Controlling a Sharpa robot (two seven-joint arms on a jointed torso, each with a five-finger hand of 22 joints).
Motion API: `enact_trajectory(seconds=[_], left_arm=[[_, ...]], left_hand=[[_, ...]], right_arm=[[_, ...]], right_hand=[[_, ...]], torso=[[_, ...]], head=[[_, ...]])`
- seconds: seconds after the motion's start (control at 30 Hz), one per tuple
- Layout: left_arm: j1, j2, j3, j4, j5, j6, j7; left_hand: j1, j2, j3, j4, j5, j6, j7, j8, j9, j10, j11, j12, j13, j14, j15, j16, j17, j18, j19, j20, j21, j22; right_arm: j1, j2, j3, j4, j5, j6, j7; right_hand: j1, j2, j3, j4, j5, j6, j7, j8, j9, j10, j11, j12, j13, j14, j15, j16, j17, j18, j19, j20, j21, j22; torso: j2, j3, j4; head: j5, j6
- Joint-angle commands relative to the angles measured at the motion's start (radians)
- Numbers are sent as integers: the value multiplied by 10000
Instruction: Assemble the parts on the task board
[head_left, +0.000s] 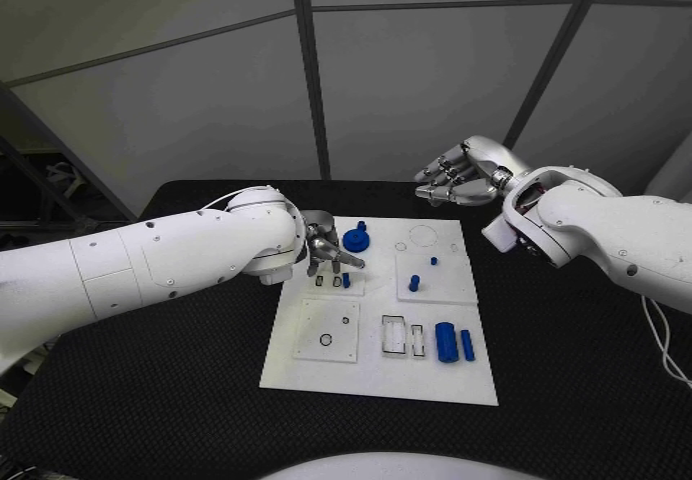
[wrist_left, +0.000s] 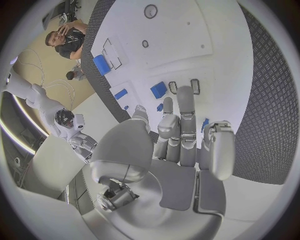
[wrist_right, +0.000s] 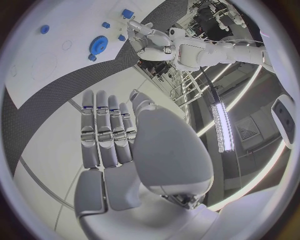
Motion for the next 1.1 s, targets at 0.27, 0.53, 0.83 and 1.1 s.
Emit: enact_trajectory(seconds=[0.27, 0.53, 0.83, 1.1], left_arm=[[19, 180, 1, -199, -143, 812, -125], [17, 226, 1, -287, -181, 974, -138], [10, 351, 0, -440, -186, 1105, -147], [-2, 507, -2, -584, -187, 1231, -157]], left_hand=[[103, 142, -68, -41, -11, -130, 9, 92, 148, -23, -10, 111, 75, 38, -49, -87, 49, -212, 226, 2, 65, 1224], [204, 205, -81, -85, -9, -156, 2, 149, 274, -19, -14, 148, 128, 45, -51, -105, 85, -219, 242, 3, 85, 1262], [463, 365, -1, -241, -4, -212, -18, 270, 547, -15, -27, 197, 213, 57, -58, -154, 151, -221, 242, 0, 96, 1292], [638, 480, 219, -406, 0, -266, -45, 386, 795, -22, -51, 211, 257, 67, -75, -189, 206, -221, 237, -12, 99, 1306]], right_arm=[[27, 47, 7, -42, -400, -281, -256], [26, 67, 6, -64, -407, -341, -287], [25, 100, 4, -93, -408, -356, -307], [25, 130, 4, -122, -408, -327, -331]], right_hand=[[-116, -132, -20, -120, 613, 78, -129, 121, 23, 433, -155, 252, 149, 735, -229, 260, 226, 131, 722, -212, 129, -37], [-120, -127, -20, -154, 648, 119, -170, 153, 26, 539, -208, 324, 222, 925, -297, 348, 340, 126, 915, -277, 197, -17], [-134, -122, -22, -165, 673, 144, -194, 171, 27, 604, -239, 368, 272, 1013, -331, 391, 410, 123, 1005, -313, 232, -4], [-147, -133, -30, -161, 683, 127, -190, 163, 23, 595, -236, 365, 279, 1014, -331, 391, 422, 120, 1014, -318, 234, -3]], torso=[[3, -5, 10], [6, -8, 12], [6, -6, 10], [-1, -9, 7]], head=[[-13, -67], [-5, -134], [-17, -174], [-12, -216]])
